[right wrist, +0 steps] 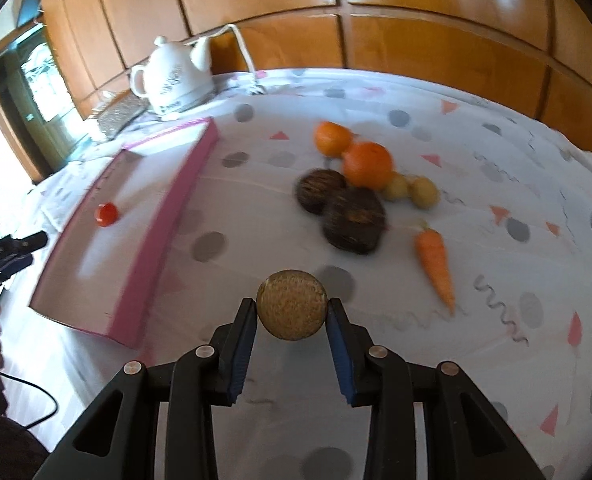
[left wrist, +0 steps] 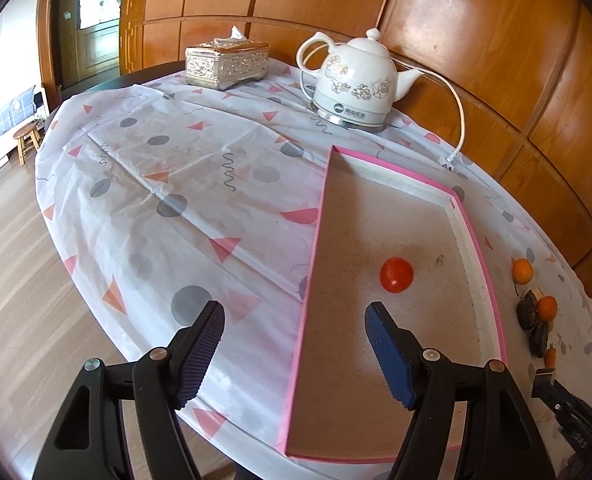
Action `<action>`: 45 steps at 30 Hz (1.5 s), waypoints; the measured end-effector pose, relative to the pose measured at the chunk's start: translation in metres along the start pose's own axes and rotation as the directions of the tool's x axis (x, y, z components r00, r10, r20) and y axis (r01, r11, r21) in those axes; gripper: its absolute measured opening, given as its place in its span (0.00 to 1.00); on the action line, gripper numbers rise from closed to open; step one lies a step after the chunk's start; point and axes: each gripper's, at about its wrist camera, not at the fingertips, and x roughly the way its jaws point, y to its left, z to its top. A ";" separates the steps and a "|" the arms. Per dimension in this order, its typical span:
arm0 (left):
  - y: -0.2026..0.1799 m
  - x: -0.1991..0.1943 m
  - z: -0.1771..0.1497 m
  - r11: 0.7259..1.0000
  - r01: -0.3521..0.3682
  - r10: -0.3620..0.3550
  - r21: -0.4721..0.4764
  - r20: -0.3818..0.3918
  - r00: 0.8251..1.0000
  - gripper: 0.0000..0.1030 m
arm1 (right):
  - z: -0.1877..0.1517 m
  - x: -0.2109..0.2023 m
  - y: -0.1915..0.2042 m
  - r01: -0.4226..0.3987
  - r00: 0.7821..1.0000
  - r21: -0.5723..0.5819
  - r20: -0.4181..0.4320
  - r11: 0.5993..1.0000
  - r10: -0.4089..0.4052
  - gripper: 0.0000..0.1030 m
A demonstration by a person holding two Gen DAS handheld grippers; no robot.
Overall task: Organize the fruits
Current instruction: 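Carry the cake with the right gripper into the tray and release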
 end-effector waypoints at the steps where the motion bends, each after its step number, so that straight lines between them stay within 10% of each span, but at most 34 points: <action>1: 0.003 0.001 0.001 1.000 -0.002 0.002 -0.006 0.000 1.000 0.71 | 0.004 -0.001 0.006 -0.010 1.000 -0.015 0.006 1.000 0.011 0.34; 21: 0.048 0.012 0.009 0.985 -0.088 0.089 -0.146 0.000 0.996 0.73 | 0.051 0.004 0.116 -0.196 0.978 -0.242 0.022 0.950 0.208 0.34; 45: 0.041 0.015 0.004 0.989 -0.079 0.079 -0.126 -0.009 0.997 0.75 | 0.048 0.057 0.152 -0.145 0.989 -0.312 -0.070 0.939 0.129 0.37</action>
